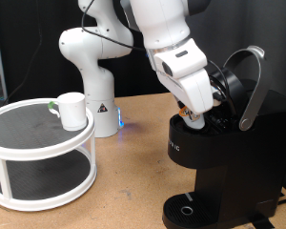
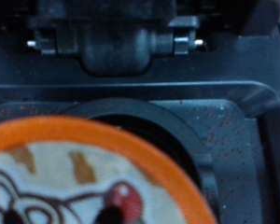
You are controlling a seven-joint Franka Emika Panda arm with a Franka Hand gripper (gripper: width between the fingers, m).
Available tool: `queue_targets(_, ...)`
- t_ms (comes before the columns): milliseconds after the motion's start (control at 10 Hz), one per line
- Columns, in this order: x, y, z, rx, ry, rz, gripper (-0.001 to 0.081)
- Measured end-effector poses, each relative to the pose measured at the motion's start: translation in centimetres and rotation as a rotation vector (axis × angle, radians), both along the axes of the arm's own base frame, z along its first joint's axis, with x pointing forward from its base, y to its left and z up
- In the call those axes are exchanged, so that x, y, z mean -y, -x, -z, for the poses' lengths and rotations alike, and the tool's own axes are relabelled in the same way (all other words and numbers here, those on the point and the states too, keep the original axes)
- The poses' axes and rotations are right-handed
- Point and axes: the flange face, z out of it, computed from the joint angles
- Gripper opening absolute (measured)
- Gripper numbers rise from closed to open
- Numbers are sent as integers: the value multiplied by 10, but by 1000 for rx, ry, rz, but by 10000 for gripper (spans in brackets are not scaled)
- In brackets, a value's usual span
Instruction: Make a cup of coffee with the keurig machine
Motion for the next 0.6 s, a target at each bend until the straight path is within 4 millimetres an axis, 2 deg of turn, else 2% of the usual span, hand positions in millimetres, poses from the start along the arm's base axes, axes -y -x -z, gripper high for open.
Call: queue_targets(600, -16, -4, 9, -25, 66, -8, 434)
